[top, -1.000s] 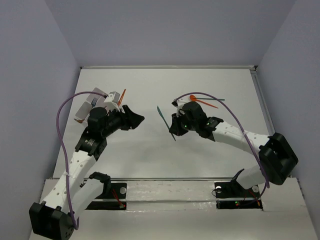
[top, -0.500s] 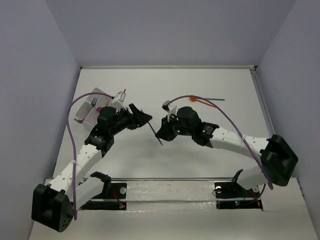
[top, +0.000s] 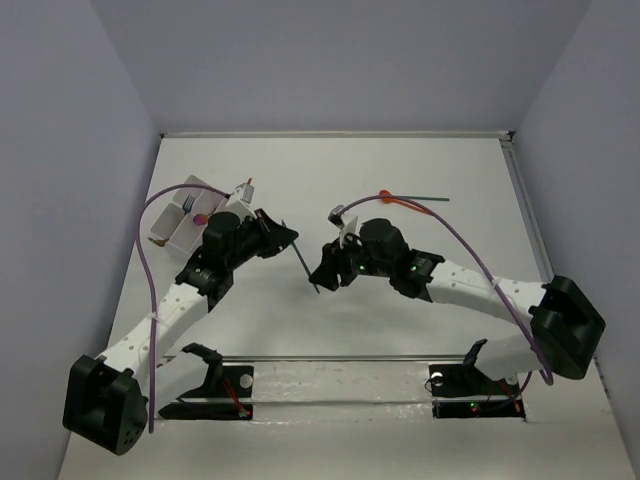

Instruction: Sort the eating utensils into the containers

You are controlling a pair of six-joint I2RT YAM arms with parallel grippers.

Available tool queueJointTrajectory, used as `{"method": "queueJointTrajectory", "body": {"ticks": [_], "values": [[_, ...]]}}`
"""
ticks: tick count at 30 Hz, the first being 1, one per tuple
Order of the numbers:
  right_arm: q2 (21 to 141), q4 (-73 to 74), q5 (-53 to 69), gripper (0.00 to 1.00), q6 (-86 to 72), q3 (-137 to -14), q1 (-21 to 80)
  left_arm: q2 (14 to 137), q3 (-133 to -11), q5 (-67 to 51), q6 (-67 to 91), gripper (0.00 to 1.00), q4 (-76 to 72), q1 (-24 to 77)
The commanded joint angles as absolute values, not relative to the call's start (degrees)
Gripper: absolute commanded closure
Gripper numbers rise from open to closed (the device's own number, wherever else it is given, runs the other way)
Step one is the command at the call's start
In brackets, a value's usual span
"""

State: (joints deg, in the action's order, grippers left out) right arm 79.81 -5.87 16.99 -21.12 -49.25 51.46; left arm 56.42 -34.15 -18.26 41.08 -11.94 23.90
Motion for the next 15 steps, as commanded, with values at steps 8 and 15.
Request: {"method": "queueJointTrajectory", "body": {"ticks": [8, 15], "values": [[63.31, -5.98, 10.47, 0.07, -19.34, -45.27, 52.03, 52.74, -42.44, -7.31, 31.92, 0.94, -2.21, 23.73], [57.75, -1.76, 1.94, 0.07, -18.28, -42.9, 52.03, 50.63, -48.24, -0.53, 26.3, 0.94, 6.41, 23.12]]}}
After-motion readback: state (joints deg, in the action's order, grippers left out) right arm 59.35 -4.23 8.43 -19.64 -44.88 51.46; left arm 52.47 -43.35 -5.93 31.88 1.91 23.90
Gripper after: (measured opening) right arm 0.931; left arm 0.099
